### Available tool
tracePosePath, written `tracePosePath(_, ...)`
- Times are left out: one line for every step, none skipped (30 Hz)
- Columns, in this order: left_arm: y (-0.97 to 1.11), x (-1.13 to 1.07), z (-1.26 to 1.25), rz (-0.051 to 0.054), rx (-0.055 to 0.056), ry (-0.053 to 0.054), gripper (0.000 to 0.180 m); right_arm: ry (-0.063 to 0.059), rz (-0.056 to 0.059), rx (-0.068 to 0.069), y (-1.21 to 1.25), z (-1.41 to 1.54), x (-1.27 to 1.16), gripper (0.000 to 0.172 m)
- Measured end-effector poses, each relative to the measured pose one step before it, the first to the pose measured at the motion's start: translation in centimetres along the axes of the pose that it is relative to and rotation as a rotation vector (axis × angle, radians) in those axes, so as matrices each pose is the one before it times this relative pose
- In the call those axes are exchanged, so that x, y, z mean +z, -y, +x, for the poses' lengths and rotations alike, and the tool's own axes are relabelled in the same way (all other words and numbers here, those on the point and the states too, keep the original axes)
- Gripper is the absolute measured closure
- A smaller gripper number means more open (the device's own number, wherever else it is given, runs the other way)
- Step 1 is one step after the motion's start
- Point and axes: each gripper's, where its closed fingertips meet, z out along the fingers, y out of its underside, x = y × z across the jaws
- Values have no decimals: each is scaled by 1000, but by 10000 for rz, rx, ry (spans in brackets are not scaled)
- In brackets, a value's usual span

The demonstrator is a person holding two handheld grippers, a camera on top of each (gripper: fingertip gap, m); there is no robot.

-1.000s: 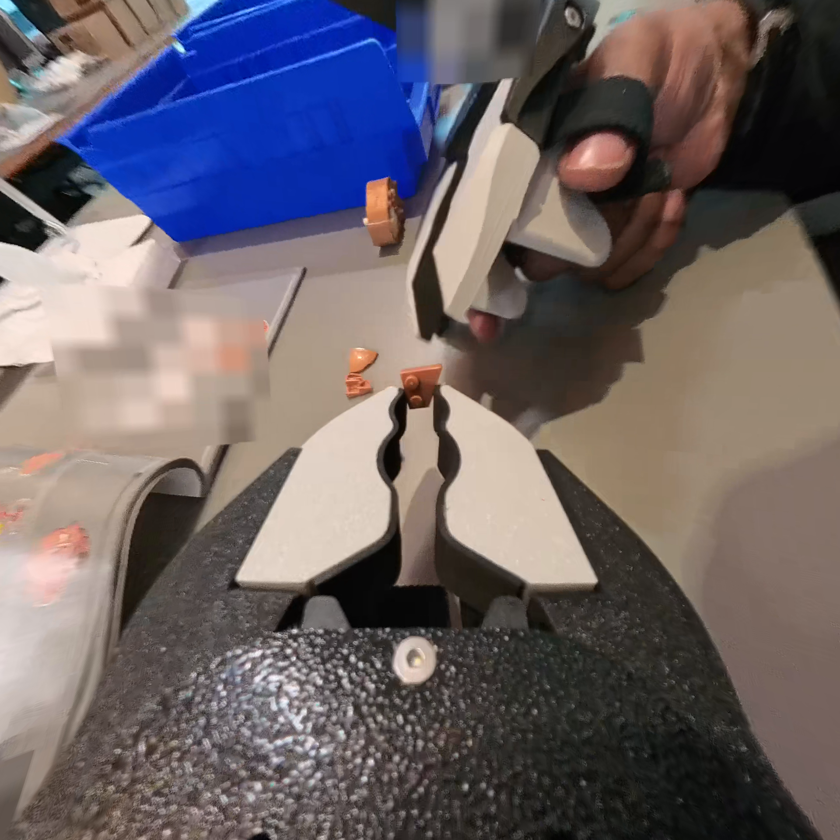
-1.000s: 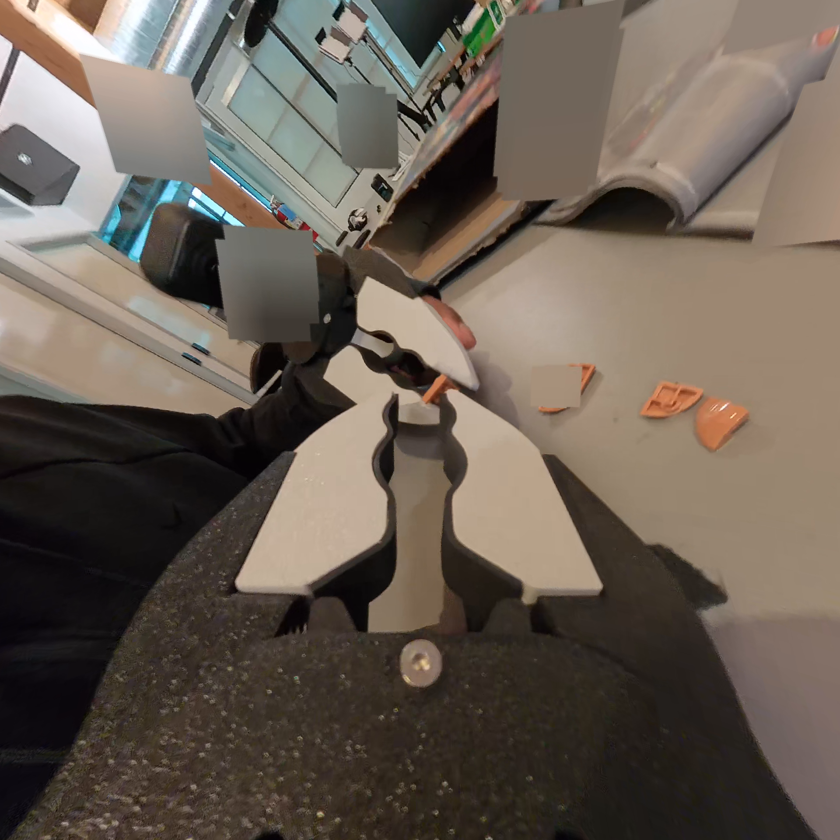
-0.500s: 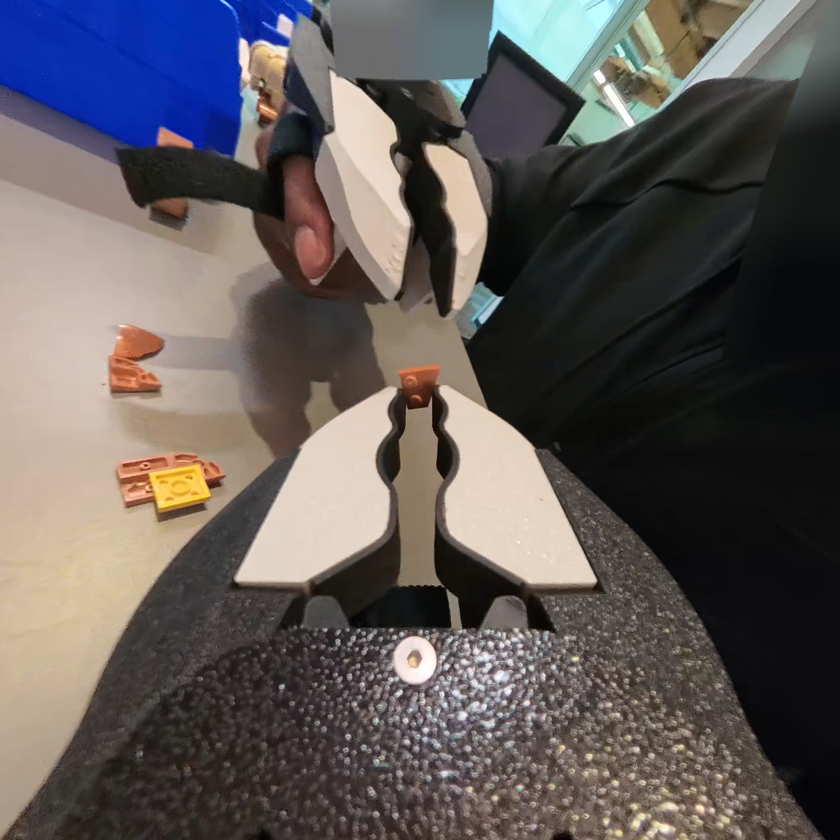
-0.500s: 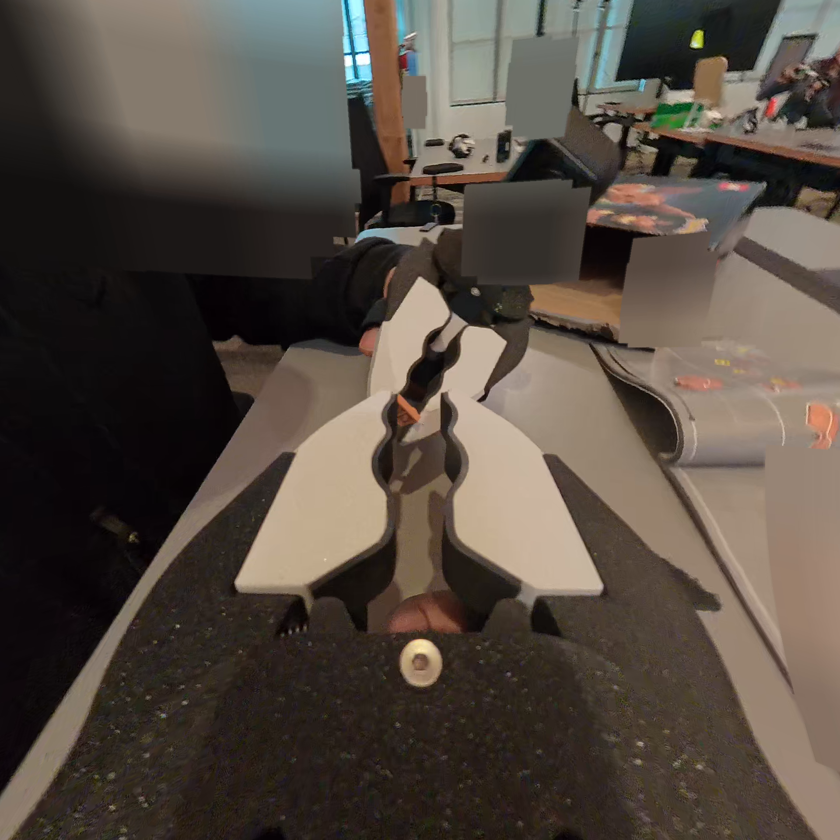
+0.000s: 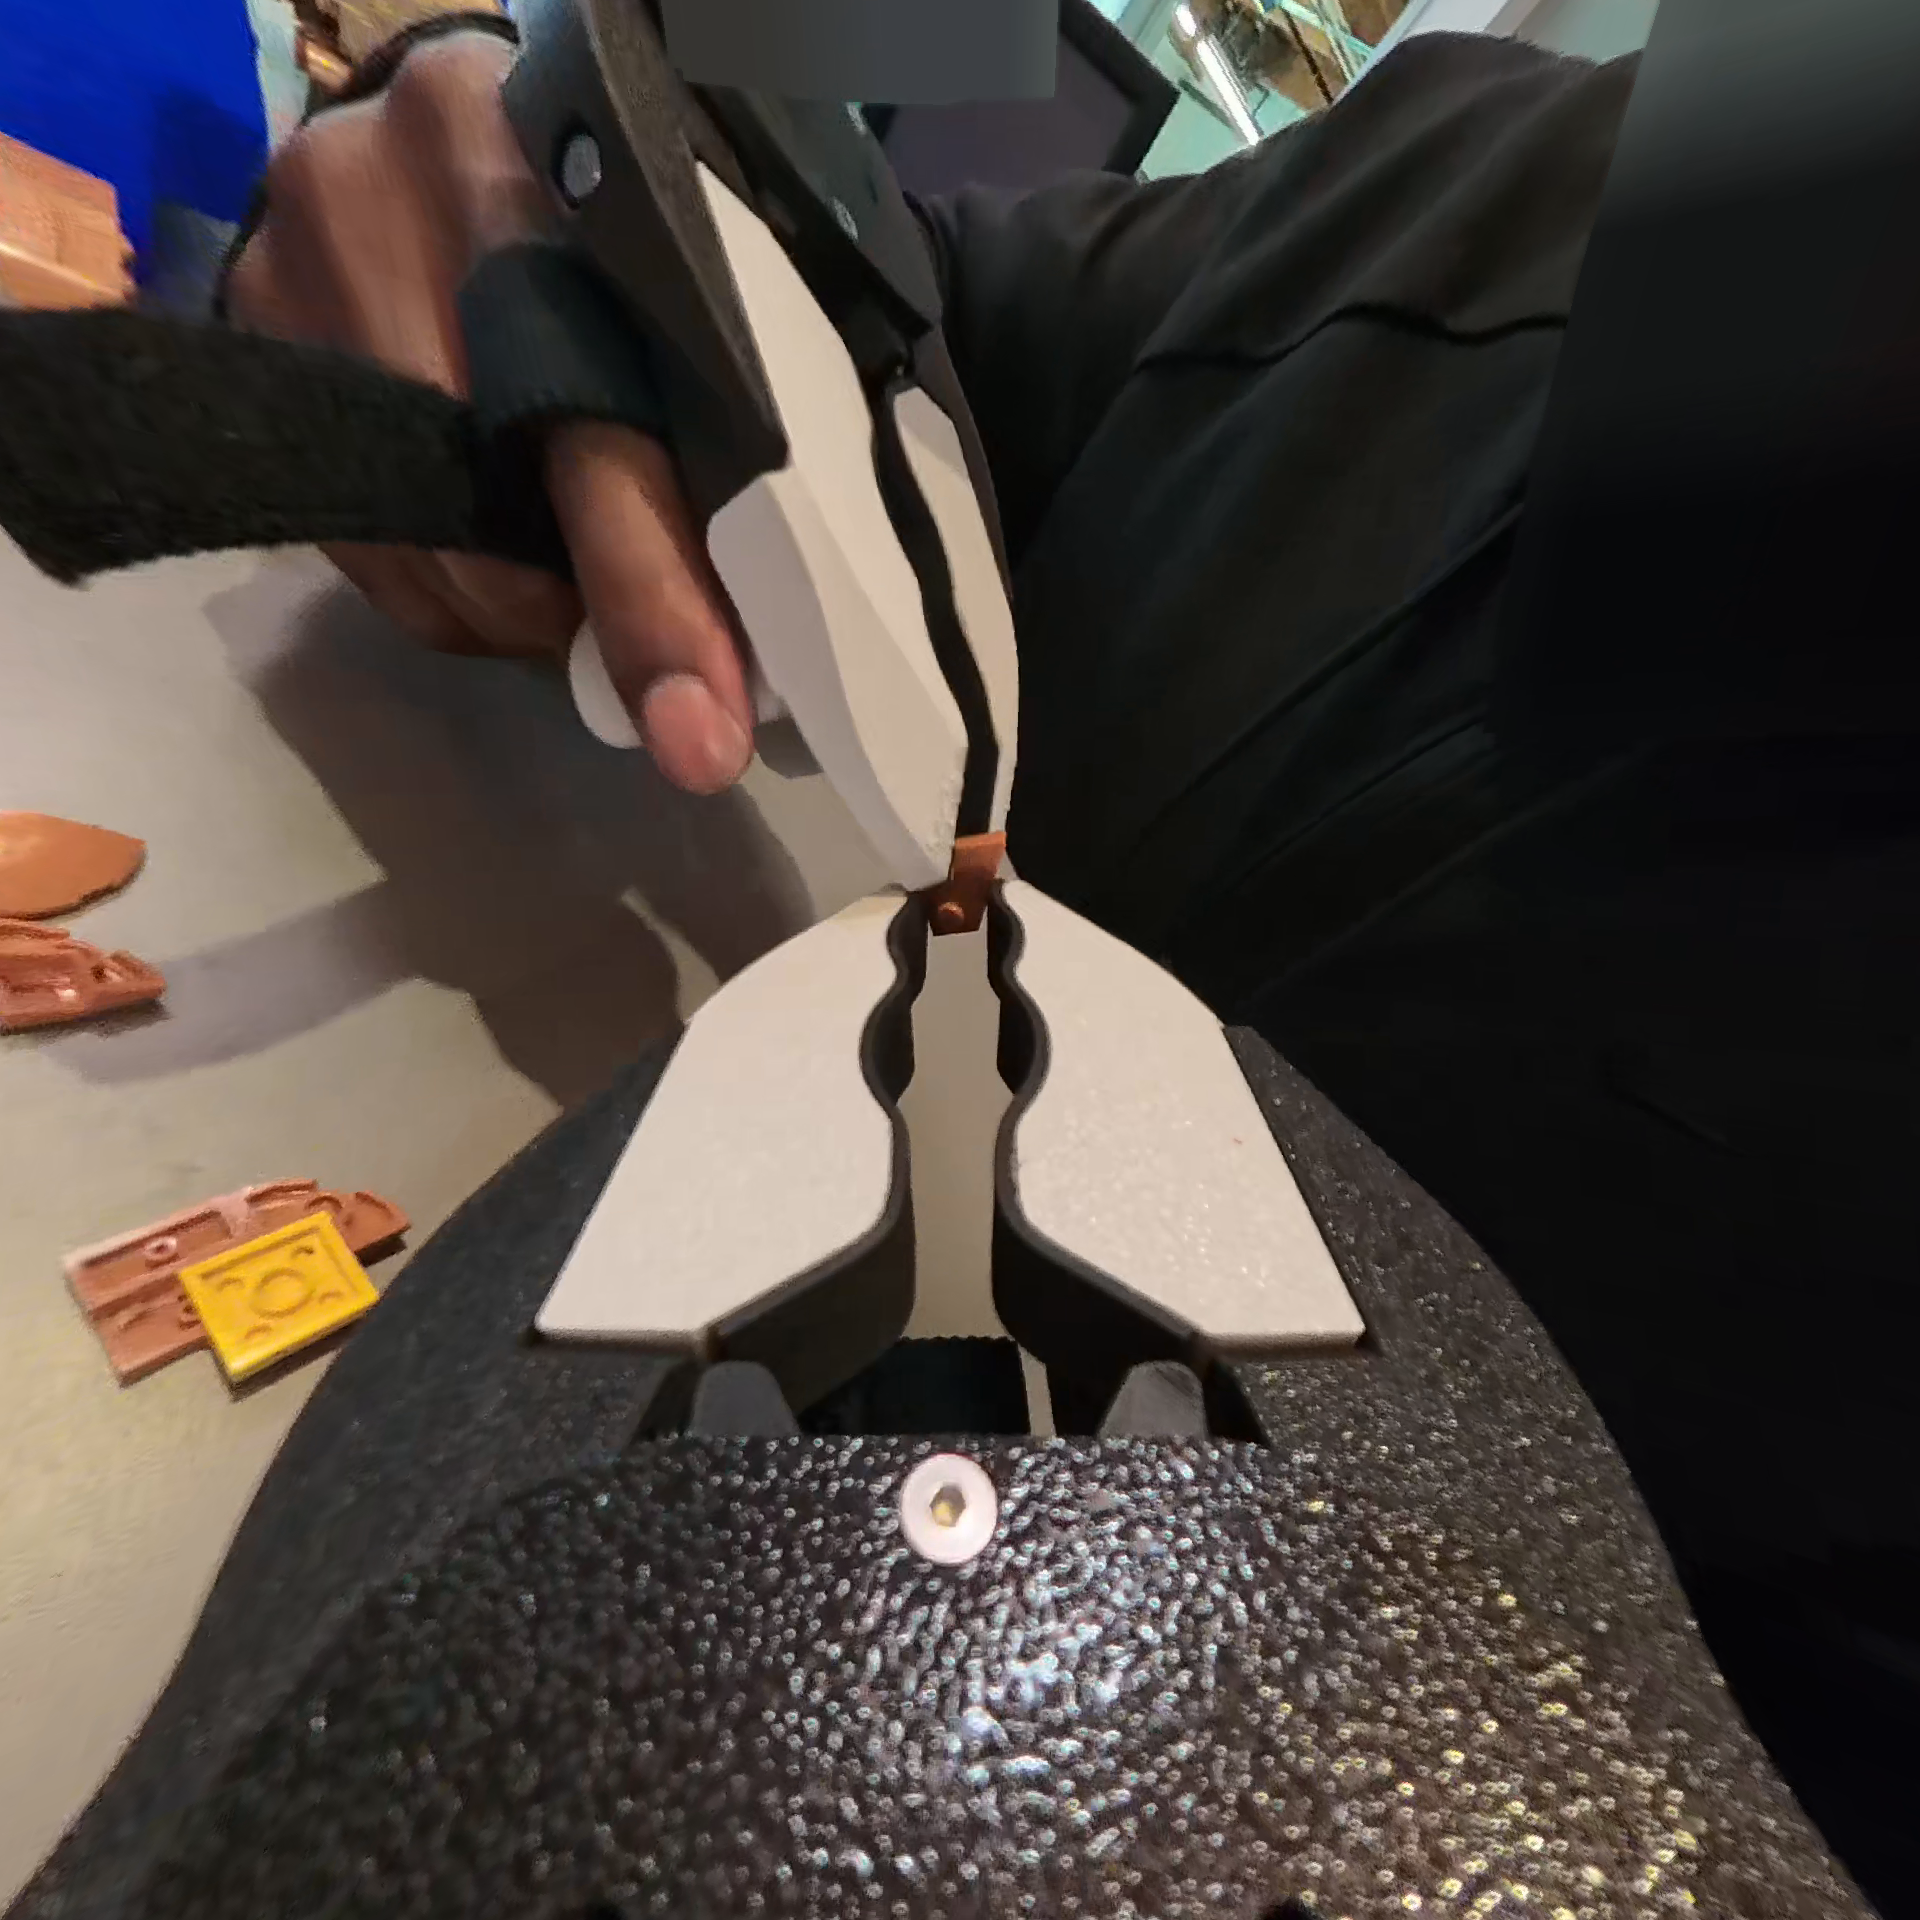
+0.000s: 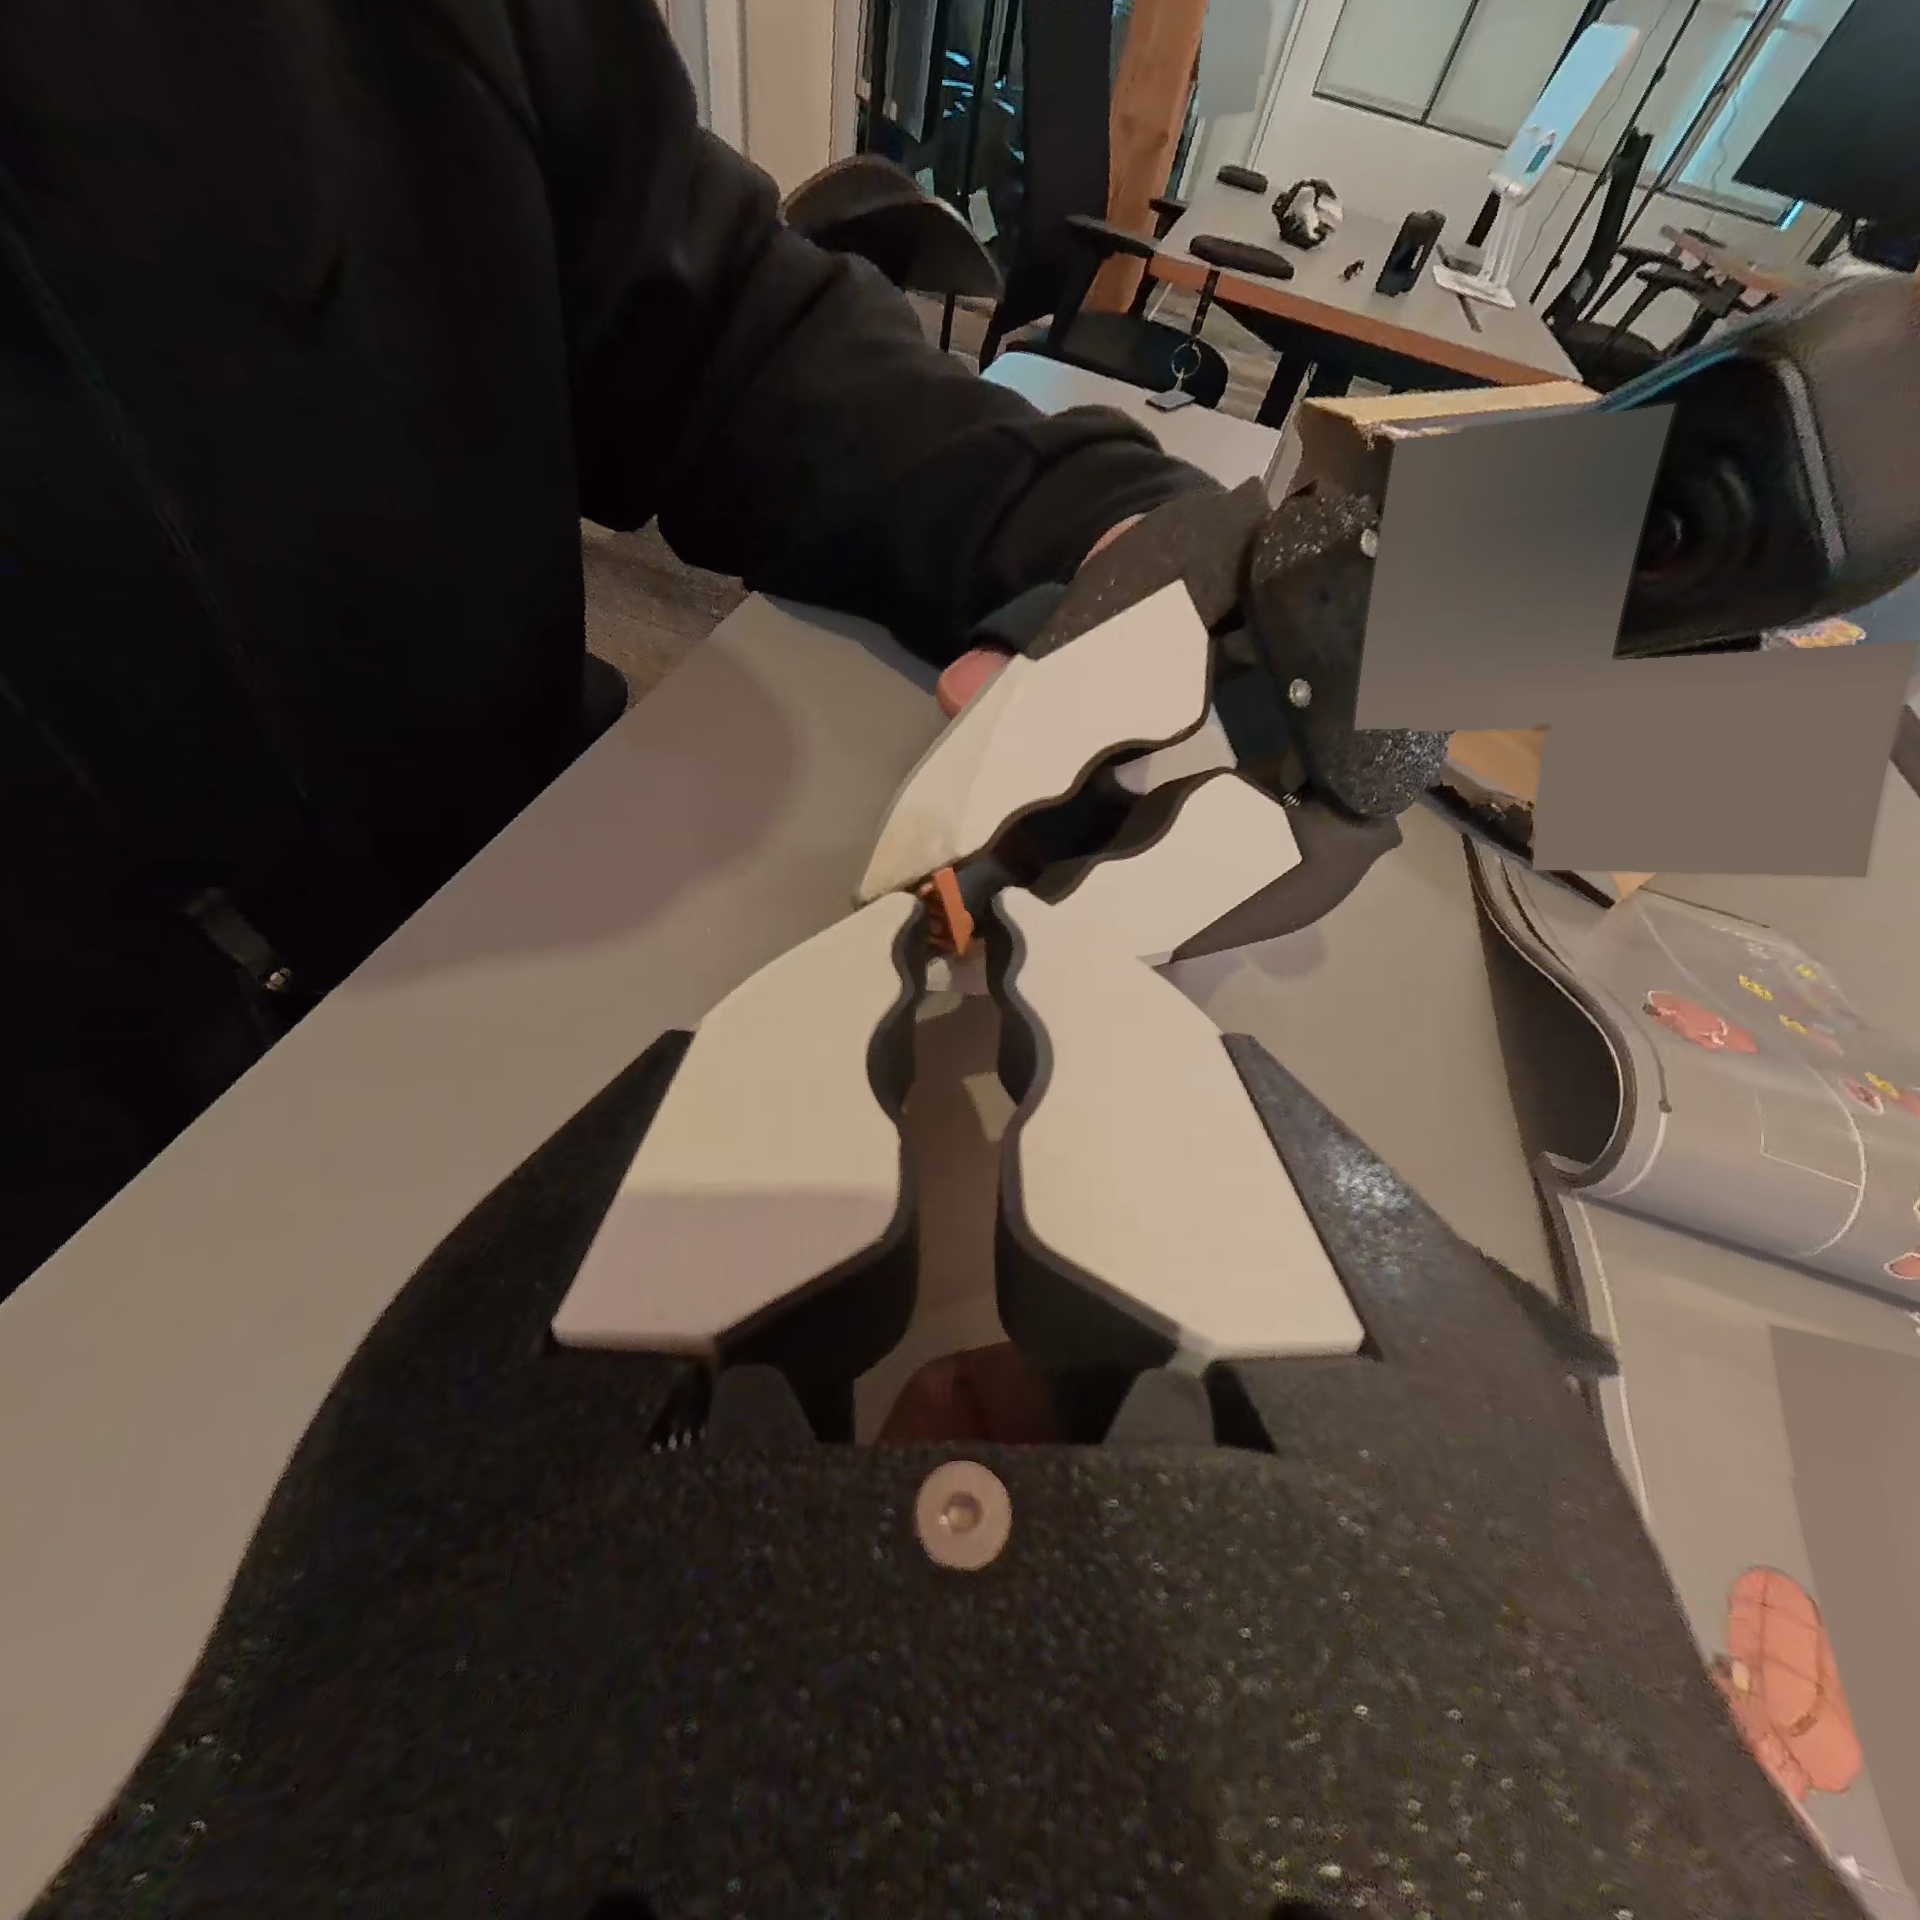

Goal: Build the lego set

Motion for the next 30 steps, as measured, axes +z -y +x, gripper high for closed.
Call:
tracePosePath(44, -8, -161, 29, -18, 110, 170, -98, -20, 96, -75, 87, -111, 164)
tracePosePath(180, -95, -144, 144, 8, 133, 170, -241, 33, 163, -18, 310, -161, 165)
tracePosePath(201, -172, -199, 190, -21, 179, 169, -222, 12, 230, -71, 318, -187, 166)
tracePosePath(164, -212, -174, 189, -58, 196, 168, -156, -13, 251, -139, 228, -227, 166)
tracePosePath(61, -238, -157, 156, -59, 230, 166, -148, 15, 217, -140, 183, -264, 166)
tracePosePath(-56, -297, -271, 97, -55, 375, 164, -197, 25, 155, -155, 214, -318, 167)
tracePosePath(-154, -364, -504, 24, -13, 619, 161, -224, 23, 120, -172, 241, -351, 167)
tracePosePath(-119, -404, -644, 38, 24, 773, 158, -226, 29, 131, -181, 256, -370, 167)
tracePosePath(-72, -426, -654, 81, -8, 789, 156, -199, 31, 159, -200, 264, -360, 167)
tracePosePath(-57, -410, -741, 94, -82, 801, 155, -158, 19, 184, -214, 242, -326, 167)
tracePosePath(-78, -383, -1015, 57, -75, 937, 153, -119, 8, 185, -212, 202, -288, 167)
tracePosePath(-133, -303, -1280, 0, -57, 1067, 151, -97, 10, 143, -168, 164, -237, 167)
tracePosePath(-329, -186, -1502, -180, 5, 1161, 150, -105, 3, 73, -150, 141, -201, 167)
tracePosePath(-568, 22, -1291, -383, 159, 998, 149, -86, -12, 28, -122, 90, -164, 167)
tracePosePath(-583, 233, -922, -426, 219, 725, 149, -57, 0, 16, -75, 10, -123, 167)
tracePosePath(-556, 336, -561, -445, 214, 477, 149, -22, 29, 6, -22, -64, -127, 167)
tracePosePath(-395, 347, -296, -370, 222, 316, 148, -19, 32, -9, -25, -92, -119, 167)
tracePosePath(102, 191, -143, -77, 243, 247, 148, -39, 9, -27, -50, -72, -123, 167)
tracePosePath(6, 199, -34, -124, 177, 121, 148, -73, 16, -48, -17, -1, -144, 167)
tracePosePath(161, 162, -10, -4, 121, 79, 149, -87, 24, -52, -8, 25, -148, 167)
tracePosePath(89, 154, 53, -17, 113, 37, 151, -67, 29, -25, 5, 30, -154, 167)
tracePosePath(84, 125, 15, 1, 137, 68, 152, -57, 31, -1, 10, 28, -139, 167)
tracePosePath(62, 115, -18, 6, 162, 101, 155, -54, 36, 1, 25, 18, -106, 167)
tracePosePath(35, 82, -58, 4, 136, 130, 158, -38, 22, -21, 9, -20, -77, 167)
tracePosePath(24, 76, -45, -12, 152, 119, 161, -51, 0, -57, -7, -40, -25, 167)
tracePosePath(24, 65, -13, 3, 188, 114, 164, -60, -25, -73, -21, -21, 21, 167)
tracePosePath(41, 74, 105, 8, 217, 46, 164, -53, -41, -54, -39, -38, 59, 167)
tracePosePath(111, 73, 197, 46, 270, -7, 165, -38, -43, -19, -35, -46, 90, 167)
tracePosePath(149, 79, 199, 83, 312, -1, 165, 0, -62, 52, -49, -58, 104, 167)
tracePosePath(193, 45, 105, 77, 266, 48, 165, 55, -62, 115, -49, -113, 117, 167)
